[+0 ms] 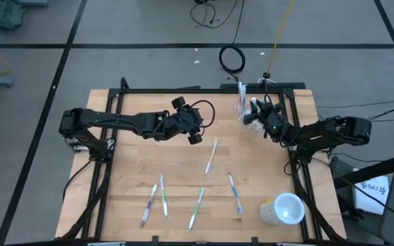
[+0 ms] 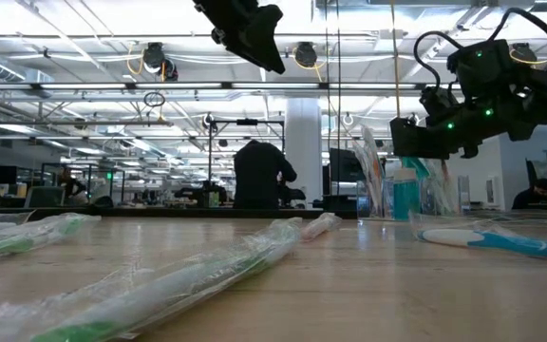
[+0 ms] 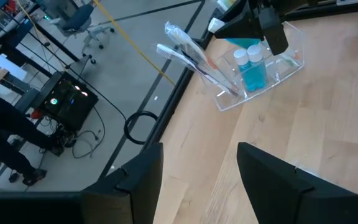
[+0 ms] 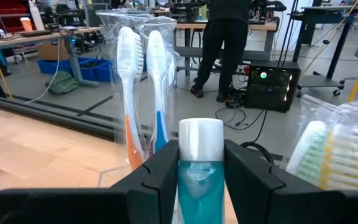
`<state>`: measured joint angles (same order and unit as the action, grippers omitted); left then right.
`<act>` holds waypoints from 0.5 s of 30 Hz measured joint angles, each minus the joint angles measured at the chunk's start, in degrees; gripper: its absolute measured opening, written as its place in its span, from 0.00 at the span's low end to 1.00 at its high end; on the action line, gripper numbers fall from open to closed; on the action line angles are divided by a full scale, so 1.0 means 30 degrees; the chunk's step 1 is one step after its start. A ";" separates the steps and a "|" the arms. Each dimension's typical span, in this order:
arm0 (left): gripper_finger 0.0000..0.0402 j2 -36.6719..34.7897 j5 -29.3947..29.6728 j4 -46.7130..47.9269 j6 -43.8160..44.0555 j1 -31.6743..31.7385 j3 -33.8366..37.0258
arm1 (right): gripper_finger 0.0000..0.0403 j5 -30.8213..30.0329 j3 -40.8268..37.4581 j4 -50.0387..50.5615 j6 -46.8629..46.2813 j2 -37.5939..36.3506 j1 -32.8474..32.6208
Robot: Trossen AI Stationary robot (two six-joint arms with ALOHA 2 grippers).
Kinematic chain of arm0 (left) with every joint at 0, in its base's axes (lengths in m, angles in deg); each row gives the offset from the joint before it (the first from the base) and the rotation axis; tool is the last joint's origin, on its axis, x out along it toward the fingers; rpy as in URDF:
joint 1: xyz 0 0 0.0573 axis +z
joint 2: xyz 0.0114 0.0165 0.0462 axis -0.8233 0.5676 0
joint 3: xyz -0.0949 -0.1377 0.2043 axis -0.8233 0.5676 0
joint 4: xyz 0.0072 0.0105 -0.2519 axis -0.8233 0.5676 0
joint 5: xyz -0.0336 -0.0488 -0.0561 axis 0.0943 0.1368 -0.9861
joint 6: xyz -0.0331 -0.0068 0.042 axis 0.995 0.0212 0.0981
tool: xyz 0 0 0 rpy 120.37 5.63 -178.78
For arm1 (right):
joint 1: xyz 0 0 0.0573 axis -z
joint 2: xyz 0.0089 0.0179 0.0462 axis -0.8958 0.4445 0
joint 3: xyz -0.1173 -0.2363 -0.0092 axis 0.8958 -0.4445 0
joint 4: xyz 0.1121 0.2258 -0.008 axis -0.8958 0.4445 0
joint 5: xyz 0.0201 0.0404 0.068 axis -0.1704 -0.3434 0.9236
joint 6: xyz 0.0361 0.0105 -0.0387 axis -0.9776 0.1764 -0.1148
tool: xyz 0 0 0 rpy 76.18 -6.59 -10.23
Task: Pick & Place toothbrushing station
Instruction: Put the blue mouthwash into the transparent organizer
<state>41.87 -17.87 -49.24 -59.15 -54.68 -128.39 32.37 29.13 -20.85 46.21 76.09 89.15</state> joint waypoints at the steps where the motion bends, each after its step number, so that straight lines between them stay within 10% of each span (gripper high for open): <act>1: 0.53 0.0000 0.0000 -0.0007 0.0000 0.0000 0.0000 | 0.28 0.0001 0.0000 0.0007 0.0000 0.0000 0.0000; 15: 0.53 0.0000 -0.0003 0.0000 -0.0163 0.0000 0.0000 | 0.28 0.0015 0.0003 0.0022 0.0226 -0.0007 -0.0007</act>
<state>41.87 -17.88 -49.24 -59.64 -54.68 -128.39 32.42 29.14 -20.78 46.89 76.07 89.13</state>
